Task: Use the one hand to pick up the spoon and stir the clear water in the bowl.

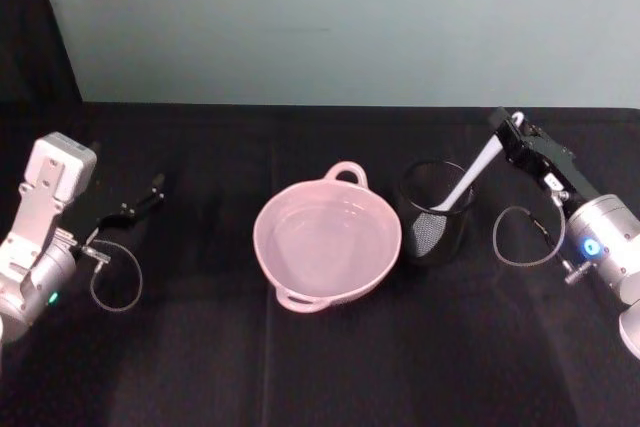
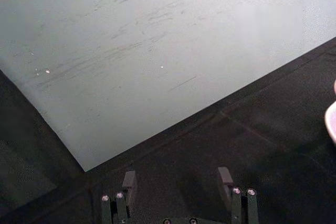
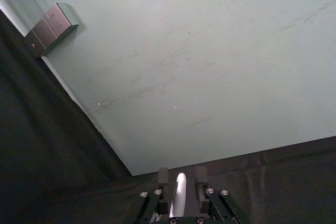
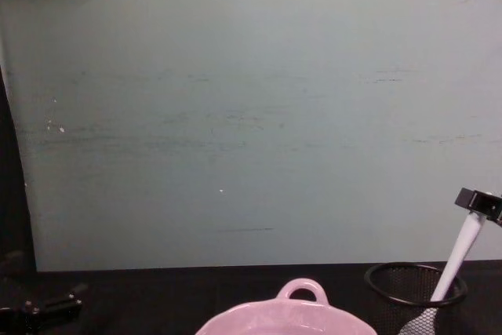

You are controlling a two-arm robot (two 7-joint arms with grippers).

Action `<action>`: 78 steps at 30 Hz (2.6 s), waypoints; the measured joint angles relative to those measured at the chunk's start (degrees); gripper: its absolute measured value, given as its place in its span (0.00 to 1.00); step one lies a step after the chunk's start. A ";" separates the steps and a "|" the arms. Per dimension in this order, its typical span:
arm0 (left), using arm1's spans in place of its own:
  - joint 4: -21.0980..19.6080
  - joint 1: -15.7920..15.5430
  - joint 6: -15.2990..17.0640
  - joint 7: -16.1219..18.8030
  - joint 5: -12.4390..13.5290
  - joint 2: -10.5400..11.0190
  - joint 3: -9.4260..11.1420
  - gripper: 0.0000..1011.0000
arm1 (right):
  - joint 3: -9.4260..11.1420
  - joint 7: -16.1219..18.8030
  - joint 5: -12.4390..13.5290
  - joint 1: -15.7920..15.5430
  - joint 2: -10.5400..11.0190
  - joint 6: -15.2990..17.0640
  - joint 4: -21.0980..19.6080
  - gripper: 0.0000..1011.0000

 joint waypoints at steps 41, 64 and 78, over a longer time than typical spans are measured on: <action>0.00 0.00 0.00 0.00 0.00 0.00 0.00 1.00 | -6.69 7.43 -16.62 8.22 11.96 6.88 -16.40 0.10; 0.00 0.00 0.00 0.00 0.00 0.00 0.00 1.00 | -6.22 7.79 -15.74 9.19 12.77 7.39 -17.58 0.10; 0.00 0.00 0.00 0.00 0.00 0.00 0.00 1.00 | -6.74 7.83 -15.65 9.22 12.52 7.22 -17.53 0.10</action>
